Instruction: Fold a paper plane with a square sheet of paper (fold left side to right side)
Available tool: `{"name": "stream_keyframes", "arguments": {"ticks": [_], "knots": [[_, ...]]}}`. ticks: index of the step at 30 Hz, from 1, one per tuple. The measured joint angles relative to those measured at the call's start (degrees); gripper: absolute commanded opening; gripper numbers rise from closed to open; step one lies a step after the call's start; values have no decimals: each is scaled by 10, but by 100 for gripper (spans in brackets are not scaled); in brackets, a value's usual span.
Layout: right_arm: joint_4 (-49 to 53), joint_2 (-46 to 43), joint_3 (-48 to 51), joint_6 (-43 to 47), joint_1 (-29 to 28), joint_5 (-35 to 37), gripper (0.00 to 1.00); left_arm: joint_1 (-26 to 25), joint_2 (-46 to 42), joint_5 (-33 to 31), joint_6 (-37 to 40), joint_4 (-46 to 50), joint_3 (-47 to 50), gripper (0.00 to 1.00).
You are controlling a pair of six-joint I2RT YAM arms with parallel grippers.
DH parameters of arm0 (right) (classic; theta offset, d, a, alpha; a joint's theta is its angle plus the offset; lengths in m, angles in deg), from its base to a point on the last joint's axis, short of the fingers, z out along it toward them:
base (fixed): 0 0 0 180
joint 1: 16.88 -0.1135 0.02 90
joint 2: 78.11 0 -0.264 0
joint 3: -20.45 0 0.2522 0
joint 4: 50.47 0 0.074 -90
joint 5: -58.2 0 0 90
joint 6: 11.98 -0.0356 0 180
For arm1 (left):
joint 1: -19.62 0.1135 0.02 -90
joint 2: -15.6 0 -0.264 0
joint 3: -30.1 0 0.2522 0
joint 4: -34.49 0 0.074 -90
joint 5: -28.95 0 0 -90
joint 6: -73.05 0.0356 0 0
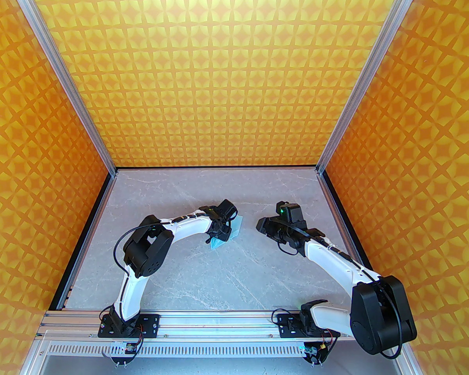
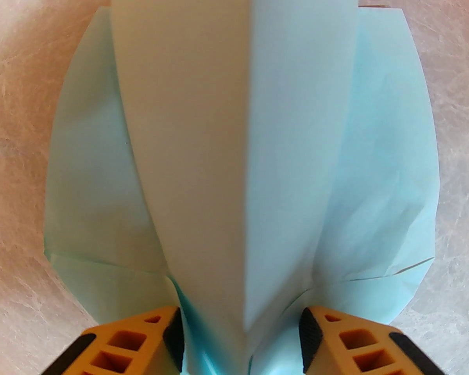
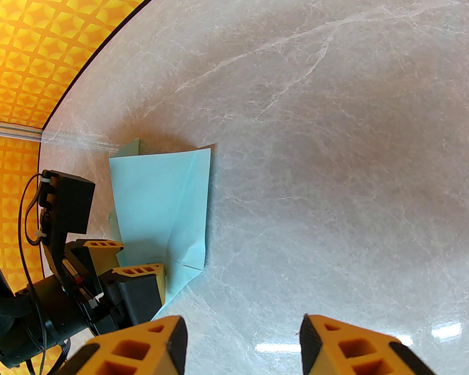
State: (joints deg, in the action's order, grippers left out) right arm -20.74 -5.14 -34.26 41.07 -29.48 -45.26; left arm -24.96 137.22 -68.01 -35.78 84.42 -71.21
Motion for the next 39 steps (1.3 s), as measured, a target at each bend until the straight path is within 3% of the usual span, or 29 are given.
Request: {"name": "stream_keyframes", "arguments": {"ticks": [2, 4, 6, 12, 14, 17, 21, 26, 34, 39], "knots": [[4, -7, 0, 6, 0, 0, 64, -1, -4, 0, -3, 9, 0, 63], [10, -16, 0, 14, 0, 1, 71, -1, -14, 1, -6, 21, 0, 74], [18, -33, 0, 21, 0, 4, 76, -1, -38, 1, -8, 33, 0, 97], [62, -101, -2, 64, 0, 80, 98, 10, -186, 3, -21, 35, 19, 99], [63, -131, 2, 75, 0, 127, 99, 28, -252, 3, -35, 22, 52, 99], [12, -196, 49, 88, 0, 194, 99, 90, -350, -1, -64, -2, 127, 99], [-67, -247, 128, 144, 0, 274, 99, 210, -444, -59, -98, -21, 236, 99], [-190, -189, 168, 237, 0, 352, 99, 310, -486, -140, -99, -73, 338, 99], [-423, 41, 177, 335, 0, 410, 99, 371, -437, -225, 20, -288, 452, 99], [-491, 112, 163, 362, 27, 376, 99, 385, -378, -220, 86, -456, 543, 99]]}}
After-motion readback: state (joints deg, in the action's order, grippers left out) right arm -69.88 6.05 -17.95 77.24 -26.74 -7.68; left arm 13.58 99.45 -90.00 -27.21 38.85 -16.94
